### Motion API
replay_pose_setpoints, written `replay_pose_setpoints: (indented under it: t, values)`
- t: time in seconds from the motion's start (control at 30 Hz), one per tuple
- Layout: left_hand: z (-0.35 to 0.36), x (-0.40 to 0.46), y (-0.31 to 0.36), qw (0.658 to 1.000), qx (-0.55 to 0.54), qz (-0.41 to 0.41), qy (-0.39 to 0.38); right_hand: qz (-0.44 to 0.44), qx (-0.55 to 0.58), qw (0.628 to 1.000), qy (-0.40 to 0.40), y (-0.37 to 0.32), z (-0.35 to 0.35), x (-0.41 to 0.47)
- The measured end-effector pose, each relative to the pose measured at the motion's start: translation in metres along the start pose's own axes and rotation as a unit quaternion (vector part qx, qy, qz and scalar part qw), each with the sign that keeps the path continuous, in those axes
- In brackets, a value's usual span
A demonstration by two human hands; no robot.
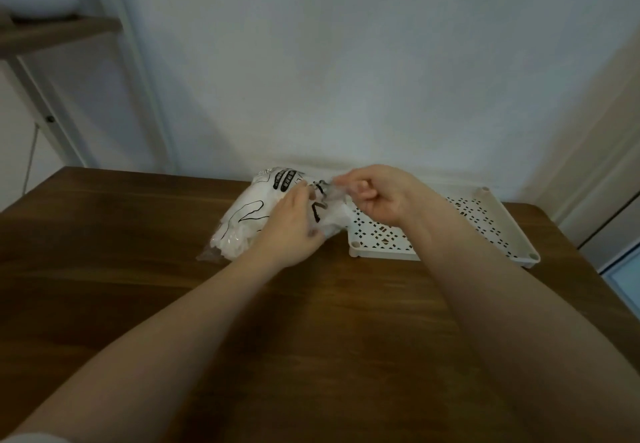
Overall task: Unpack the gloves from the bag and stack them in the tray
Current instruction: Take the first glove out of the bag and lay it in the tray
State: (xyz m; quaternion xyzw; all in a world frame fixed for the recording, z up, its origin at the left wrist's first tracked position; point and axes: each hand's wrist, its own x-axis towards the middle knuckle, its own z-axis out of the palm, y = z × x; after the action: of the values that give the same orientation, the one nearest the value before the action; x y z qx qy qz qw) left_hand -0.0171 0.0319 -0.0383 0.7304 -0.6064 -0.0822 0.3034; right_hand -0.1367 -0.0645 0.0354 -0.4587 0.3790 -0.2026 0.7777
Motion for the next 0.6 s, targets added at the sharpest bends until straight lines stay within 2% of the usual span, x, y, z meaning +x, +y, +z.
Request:
replay_pose_setpoints:
  t: [0.1, 0.23, 0.3, 0.33, 0.37, 0.4, 0.43, 0.5, 0.57, 0.6]
  values:
    - [0.002, -0.004, -0.006, 0.996, -0.076, -0.011, 0.041, -0.001, -0.016, 0.994, -0.111, 0.014, -0.003, 0.007]
    - [0.002, 0.002, -0.010, 0.990, -0.097, -0.059, 0.087, -0.131, -0.109, 0.966, -0.194, 0.026, -0.005, 0.017]
    - [0.002, 0.007, -0.012, 0.985, -0.096, -0.086, 0.114, -0.184, -0.194, 0.948, -0.174, 0.028, -0.011, 0.021]
    - [0.001, 0.009, -0.014, 0.981, -0.108, -0.102, 0.129, -0.212, -0.245, 0.939, -0.119, 0.029, -0.015, 0.022]
    - [-0.001, 0.010, -0.015, 0.973, -0.131, -0.125, 0.141, -0.241, -0.306, 0.920, -0.047, 0.030, -0.021, 0.022]
    - [-0.003, 0.010, -0.016, 0.963, -0.160, -0.155, 0.150, -0.266, -0.382, 0.885, 0.012, 0.032, -0.029, 0.022]
    - [-0.005, 0.011, -0.017, 0.952, -0.189, -0.182, 0.159, -0.271, -0.463, 0.843, 0.037, 0.035, -0.037, 0.022]
    - [-0.007, 0.011, -0.018, 0.932, -0.234, -0.216, 0.174, -0.205, -0.601, 0.773, -0.002, 0.043, -0.056, 0.021]
    - [-0.008, 0.009, -0.014, 0.923, -0.251, -0.227, 0.185, -0.112, -0.677, 0.724, -0.062, 0.052, -0.068, 0.018]
    - [-0.008, 0.007, -0.009, 0.921, -0.252, -0.227, 0.190, -0.096, -0.706, 0.698, -0.072, 0.056, -0.073, 0.017]
